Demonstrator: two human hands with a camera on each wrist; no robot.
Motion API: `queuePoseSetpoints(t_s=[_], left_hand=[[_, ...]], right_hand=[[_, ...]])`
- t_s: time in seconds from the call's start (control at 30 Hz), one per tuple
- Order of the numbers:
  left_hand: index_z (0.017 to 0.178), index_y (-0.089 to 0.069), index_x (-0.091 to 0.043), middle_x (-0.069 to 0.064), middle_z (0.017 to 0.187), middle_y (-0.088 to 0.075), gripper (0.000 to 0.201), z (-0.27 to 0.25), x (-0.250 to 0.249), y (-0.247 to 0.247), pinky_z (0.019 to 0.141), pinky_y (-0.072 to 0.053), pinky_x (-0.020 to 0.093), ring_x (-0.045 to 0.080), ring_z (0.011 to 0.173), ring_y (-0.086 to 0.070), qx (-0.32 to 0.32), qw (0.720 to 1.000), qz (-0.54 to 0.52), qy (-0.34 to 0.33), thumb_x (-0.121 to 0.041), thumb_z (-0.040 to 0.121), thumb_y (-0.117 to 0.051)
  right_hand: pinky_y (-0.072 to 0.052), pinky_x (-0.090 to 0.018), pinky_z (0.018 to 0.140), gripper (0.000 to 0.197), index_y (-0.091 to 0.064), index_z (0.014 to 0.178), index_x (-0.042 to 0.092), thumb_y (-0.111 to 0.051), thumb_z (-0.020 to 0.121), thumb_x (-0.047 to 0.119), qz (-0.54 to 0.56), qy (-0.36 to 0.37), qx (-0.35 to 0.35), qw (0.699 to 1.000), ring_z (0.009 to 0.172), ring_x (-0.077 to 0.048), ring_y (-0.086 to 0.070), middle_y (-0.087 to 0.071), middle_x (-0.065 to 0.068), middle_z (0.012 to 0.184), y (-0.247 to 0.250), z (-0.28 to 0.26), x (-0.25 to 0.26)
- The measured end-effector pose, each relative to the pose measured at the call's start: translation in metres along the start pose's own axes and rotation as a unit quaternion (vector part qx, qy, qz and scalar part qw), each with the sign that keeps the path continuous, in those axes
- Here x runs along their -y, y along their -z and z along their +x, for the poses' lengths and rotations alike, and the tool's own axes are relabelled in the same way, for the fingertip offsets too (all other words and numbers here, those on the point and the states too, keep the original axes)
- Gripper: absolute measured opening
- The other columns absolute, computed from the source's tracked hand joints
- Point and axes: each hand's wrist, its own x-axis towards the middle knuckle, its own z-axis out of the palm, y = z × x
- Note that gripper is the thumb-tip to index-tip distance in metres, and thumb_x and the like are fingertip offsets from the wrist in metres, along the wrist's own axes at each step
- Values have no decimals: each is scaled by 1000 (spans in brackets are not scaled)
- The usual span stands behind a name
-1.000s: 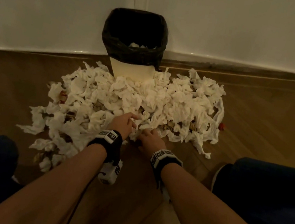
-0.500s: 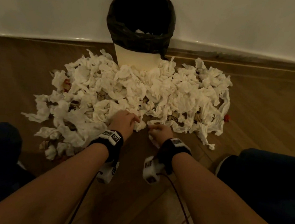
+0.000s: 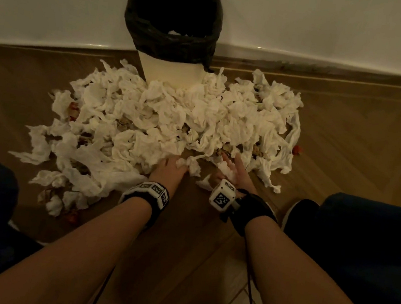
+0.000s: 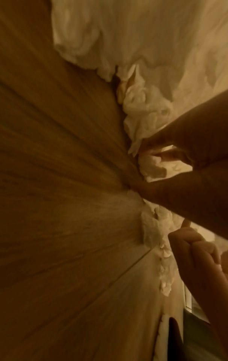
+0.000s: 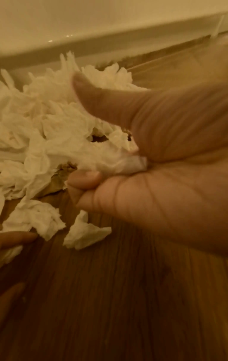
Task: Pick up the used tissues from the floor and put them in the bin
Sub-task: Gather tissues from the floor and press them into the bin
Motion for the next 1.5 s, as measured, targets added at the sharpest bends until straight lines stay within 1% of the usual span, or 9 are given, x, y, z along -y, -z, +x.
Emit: queuePoseSetpoints(t_s=[0.1,0.27,0.37,0.57,0.83,0.93,1.07,1.27,1.5], left_hand=[[134,-40,-21,13,143,-28,41,4,0,-5,99,-40,40,33,127,-35,-3,1000,-25,17,-13,93,-44],[123,-44,-12,14,129,-44,28,12,-3,-3,94,-44,40,30,115,-47,16,998,-61,14,-14,97,-34],[135,-36,-12,15,139,-37,38,12,-6,0,101,-39,41,32,123,-43,4,989,-141,44,-12,98,-30],[113,-49,-10,9,112,-51,36,12,-4,9,79,-41,34,26,99,-52,-65,972,-214,72,-40,95,-42],[114,-51,-8,6,79,-53,28,13,-3,29,59,-51,34,20,62,-54,-70,878,-454,137,0,87,-43],[85,-56,-15,3,54,-49,24,11,0,35,40,-38,20,11,36,-47,-64,867,-471,150,-15,96,-35],[57,-47,-14,6,53,-47,65,3,8,44,53,-36,28,22,50,-46,-101,906,-380,158,-58,95,-19],[115,-47,-6,11,77,-53,30,4,14,73,65,-41,33,28,73,-51,-137,889,-410,150,-22,100,-26],[130,-41,-3,18,129,-44,41,9,22,137,86,-47,32,30,110,-53,-177,820,-535,102,8,94,-26]], right_hand=[[-51,-28,41,34,-48,121,20,-59,91,31,-46,-26,-5,999,40,-20,-60,-61,-8,52,3,-2,-4],[-50,-20,44,21,-57,114,9,-48,97,18,-69,-18,-48,996,47,-7,-63,-59,0,101,15,13,-3],[-34,-15,37,36,-44,136,11,-32,102,13,-176,18,-137,975,33,-6,-41,-47,1,61,20,25,-1],[-47,-27,63,33,-57,77,21,-62,82,53,-554,149,-218,789,70,-14,-57,-59,5,73,18,34,-12],[-48,-34,74,27,-58,104,6,-62,88,27,-779,116,-181,589,97,-28,-58,-58,-13,110,10,41,-28],[-56,-34,69,22,-64,100,0,-58,92,20,-710,93,-190,672,79,-25,-66,-68,-13,93,7,43,-26],[-50,-25,58,21,-66,107,5,-50,96,13,-546,82,-201,809,59,-14,-57,-64,-6,77,-1,45,-15],[-30,-21,36,24,-48,74,12,-39,95,20,-246,56,-144,957,37,-10,-34,-39,1,54,-44,30,-1],[-38,-19,36,30,-55,90,9,-29,101,16,-249,135,-126,951,43,-14,-31,-32,-1,53,-110,9,20]])
